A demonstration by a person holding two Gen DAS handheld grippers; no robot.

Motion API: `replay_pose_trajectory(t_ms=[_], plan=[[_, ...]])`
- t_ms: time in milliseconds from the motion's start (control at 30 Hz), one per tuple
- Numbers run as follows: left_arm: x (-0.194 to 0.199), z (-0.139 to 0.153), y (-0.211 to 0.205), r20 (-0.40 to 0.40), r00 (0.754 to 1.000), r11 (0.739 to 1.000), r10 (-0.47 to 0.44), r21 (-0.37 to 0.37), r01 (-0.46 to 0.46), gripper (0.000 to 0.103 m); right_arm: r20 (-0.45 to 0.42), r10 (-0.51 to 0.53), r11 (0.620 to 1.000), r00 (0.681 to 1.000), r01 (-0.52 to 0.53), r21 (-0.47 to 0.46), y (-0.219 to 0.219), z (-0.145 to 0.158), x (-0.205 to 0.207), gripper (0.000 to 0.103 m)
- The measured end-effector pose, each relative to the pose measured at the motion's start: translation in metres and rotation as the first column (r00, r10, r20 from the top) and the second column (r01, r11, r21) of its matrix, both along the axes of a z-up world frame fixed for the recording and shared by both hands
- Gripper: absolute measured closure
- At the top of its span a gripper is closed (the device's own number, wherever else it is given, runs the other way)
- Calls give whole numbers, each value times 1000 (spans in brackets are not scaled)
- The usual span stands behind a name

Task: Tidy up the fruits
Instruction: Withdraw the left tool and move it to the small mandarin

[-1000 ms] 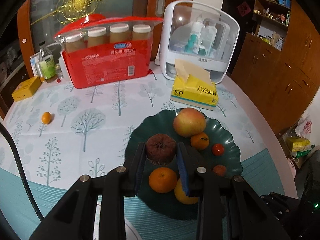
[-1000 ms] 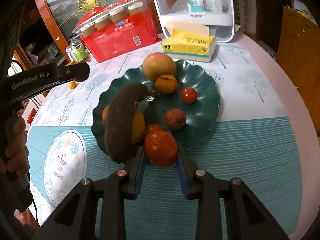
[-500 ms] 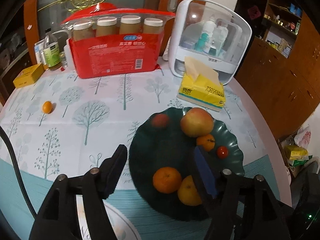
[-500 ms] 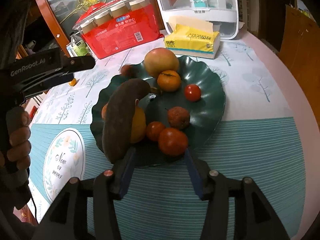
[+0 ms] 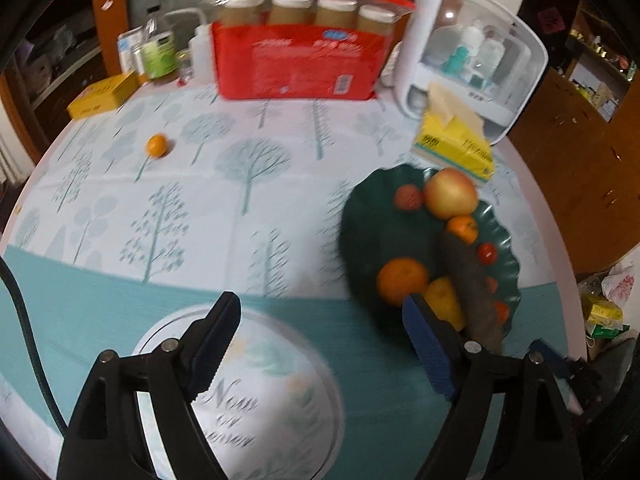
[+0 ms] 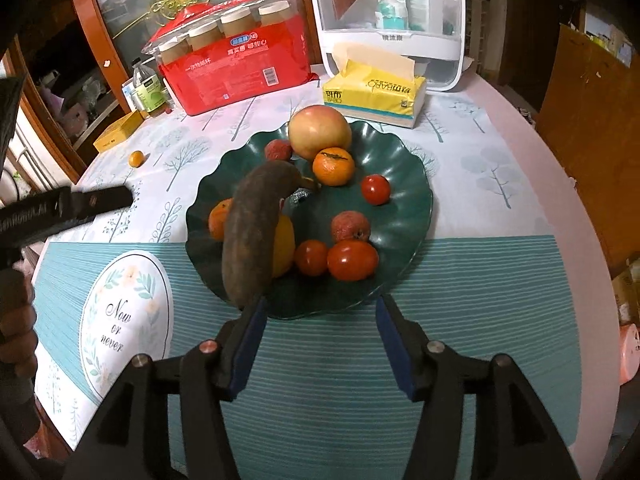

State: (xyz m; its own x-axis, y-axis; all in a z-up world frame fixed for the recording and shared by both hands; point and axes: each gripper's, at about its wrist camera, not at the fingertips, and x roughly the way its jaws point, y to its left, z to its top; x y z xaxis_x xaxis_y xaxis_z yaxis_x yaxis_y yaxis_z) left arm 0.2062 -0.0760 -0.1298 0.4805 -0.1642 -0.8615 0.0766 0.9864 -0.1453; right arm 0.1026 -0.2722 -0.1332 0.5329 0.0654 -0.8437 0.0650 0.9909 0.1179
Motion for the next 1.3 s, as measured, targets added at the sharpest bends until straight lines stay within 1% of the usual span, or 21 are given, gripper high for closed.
replay_pose_trajectory(t_ms=[133,300,400,533,600,733,900,1000,1133,1300], plan=[[-10,-6,26,-33,999,1000,24,13,-24,20,-13,-39,999,999,39,-1,3,5,-3,38],[-16,-9,61,-57,998,999,33,30,-32,20,-35,-100,995,994,101,18,12,8,-6,38],[-13,-8,83,-64,997,999,37,41,-34,20,-47,-142,989,989,143,28,19,9,-8,38],[-1,-1,111,-48,998,998,46,55,-44,20,-54,-183,982,982,185,30,32,11,-10,37],[9,3,125,-38,998,996,47,71,-45,20,-60,-203,978,977,205,30,41,10,-10,35],[33,10,152,-28,999,997,31,77,-29,20,-68,-238,970,969,241,37,60,6,-9,33],[68,19,176,-5,1000,991,-5,130,5,20,-87,-269,960,959,274,54,87,-4,-2,33],[91,27,188,27,999,986,-27,163,22,20,-98,-276,958,956,282,57,103,-10,4,33],[121,31,199,45,998,987,-49,155,42,20,-112,-273,958,956,280,58,124,-17,14,33],[161,23,202,35,996,988,-79,138,74,20,-96,-265,962,960,270,44,145,-20,33,33]])
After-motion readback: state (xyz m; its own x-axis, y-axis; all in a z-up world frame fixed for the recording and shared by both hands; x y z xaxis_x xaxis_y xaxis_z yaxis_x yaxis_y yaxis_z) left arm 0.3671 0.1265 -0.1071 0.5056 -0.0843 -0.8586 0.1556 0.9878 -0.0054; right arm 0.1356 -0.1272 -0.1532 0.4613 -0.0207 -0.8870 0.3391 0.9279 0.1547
